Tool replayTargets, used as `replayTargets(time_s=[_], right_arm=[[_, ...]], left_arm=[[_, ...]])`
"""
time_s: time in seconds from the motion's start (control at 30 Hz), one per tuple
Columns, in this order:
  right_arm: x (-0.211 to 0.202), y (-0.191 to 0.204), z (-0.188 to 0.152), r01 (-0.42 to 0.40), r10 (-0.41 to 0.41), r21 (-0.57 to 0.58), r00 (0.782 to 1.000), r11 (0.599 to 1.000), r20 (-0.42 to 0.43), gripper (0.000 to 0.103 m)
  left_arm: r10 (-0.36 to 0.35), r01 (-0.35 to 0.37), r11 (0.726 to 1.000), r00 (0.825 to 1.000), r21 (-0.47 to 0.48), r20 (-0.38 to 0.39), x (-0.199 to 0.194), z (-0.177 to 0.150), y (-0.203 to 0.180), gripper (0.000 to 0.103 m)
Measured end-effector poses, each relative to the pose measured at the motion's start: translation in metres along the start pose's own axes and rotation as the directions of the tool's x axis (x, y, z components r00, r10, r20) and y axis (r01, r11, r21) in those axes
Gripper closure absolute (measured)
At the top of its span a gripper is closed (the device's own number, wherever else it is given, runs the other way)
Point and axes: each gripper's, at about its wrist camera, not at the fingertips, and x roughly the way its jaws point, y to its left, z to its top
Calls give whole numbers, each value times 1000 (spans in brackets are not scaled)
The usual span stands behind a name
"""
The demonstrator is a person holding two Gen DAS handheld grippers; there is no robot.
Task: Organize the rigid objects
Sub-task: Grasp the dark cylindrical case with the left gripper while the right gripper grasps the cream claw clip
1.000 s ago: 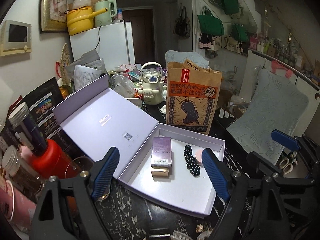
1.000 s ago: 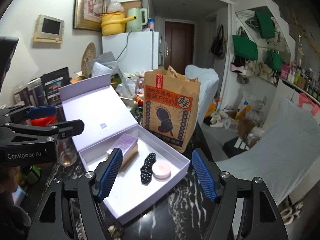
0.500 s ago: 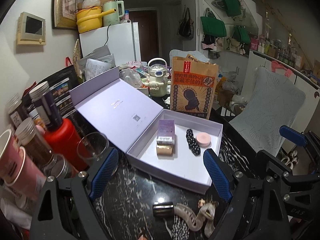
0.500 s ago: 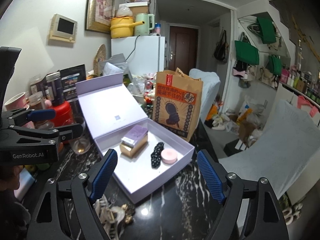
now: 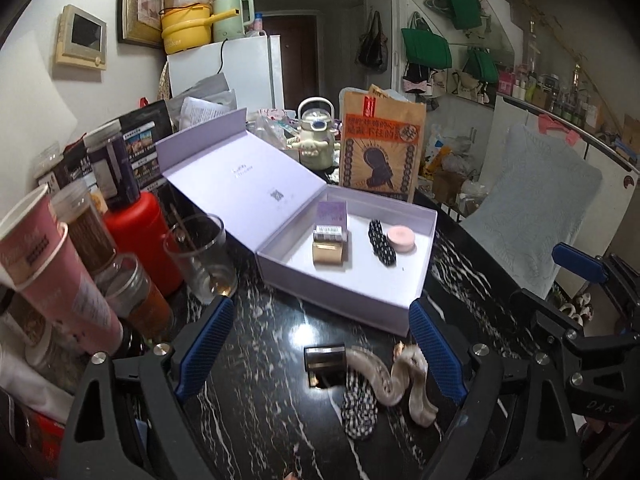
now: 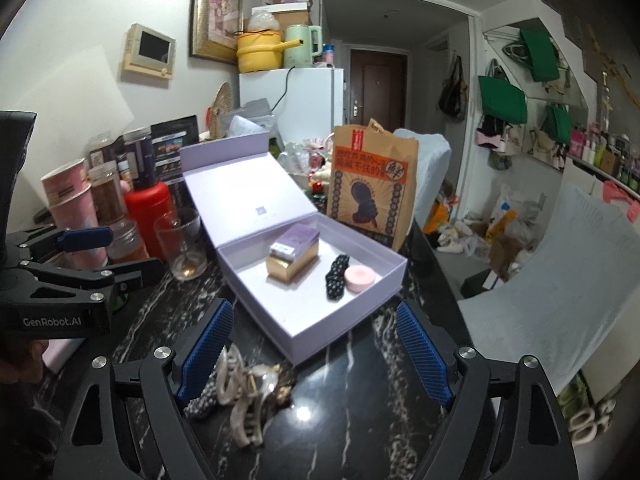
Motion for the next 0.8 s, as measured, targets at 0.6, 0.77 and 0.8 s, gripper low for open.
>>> replayTargets(time_s=[0.6,0.77,0.8], right_arm=[[15,6,-53,-65,66,22,995,998,-74,18],[29,6,-70,-111,114,33,987,993,-111,18],[33,7,-73,-120,123,34,985,992,-121,18]], left_arm=[[-75,75,997,995,-1,-70,18,-55,4,13],[-75,75,997,995,10,-70,24,-69,4,13],[-76,76,997,995,9,-69,25,-70,4,13]])
